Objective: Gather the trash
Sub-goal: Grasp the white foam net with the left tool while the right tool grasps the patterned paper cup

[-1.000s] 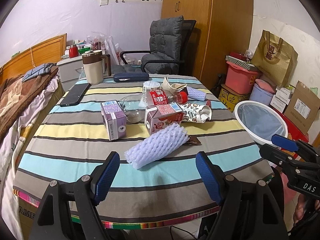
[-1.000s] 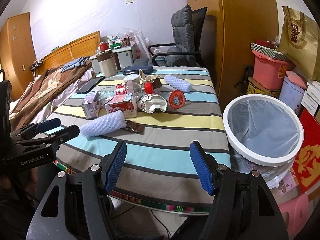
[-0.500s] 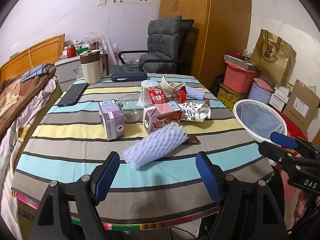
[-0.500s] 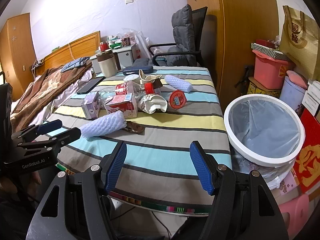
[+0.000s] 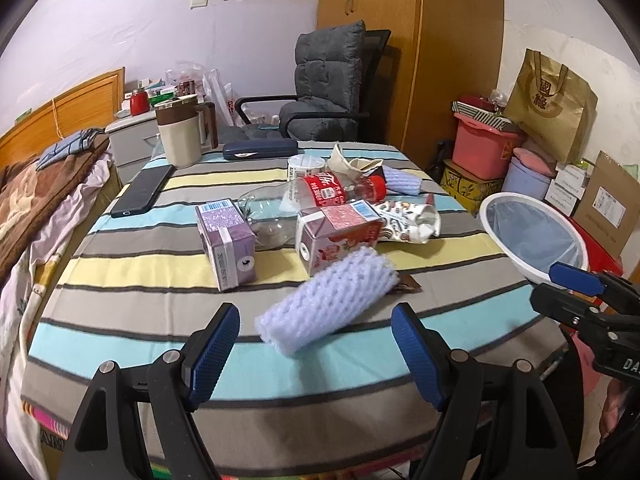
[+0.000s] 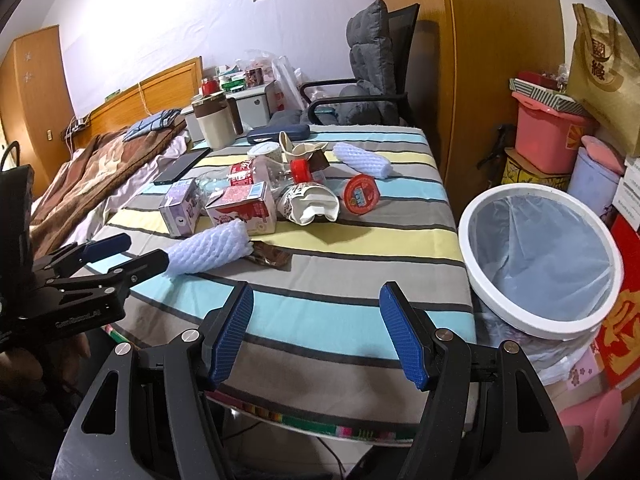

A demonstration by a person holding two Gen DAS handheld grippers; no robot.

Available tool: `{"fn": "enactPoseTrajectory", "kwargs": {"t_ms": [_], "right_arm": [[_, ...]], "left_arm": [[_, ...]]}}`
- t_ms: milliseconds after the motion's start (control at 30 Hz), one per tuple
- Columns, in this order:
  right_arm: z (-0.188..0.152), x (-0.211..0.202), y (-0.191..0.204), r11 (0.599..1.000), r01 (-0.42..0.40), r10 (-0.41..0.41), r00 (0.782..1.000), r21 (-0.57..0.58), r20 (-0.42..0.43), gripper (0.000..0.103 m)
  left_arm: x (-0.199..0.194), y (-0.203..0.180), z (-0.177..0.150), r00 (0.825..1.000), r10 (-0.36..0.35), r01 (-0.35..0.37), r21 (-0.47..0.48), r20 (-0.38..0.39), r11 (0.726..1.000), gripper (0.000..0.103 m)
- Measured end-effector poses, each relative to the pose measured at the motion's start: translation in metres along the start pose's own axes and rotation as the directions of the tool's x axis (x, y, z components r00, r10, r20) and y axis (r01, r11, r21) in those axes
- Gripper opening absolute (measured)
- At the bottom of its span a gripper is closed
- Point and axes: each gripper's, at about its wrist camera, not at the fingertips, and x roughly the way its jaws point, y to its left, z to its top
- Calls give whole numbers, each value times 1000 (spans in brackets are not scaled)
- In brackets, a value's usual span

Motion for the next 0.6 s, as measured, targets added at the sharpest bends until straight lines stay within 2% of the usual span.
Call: {"fn": "enactPoseTrajectory", "kwargs": {"t_ms": [233, 600], "right_arm": [[9, 16, -6, 1000, -22, 22, 1000, 3, -12, 68], [32, 52, -13, 999, -43, 42, 998, -30, -37, 68]], "left_arm": [[26, 8, 12, 1000, -14, 14, 24, -7, 1000, 78], [67, -1, 8, 991, -89, 97, 80, -95, 992, 78]]}}
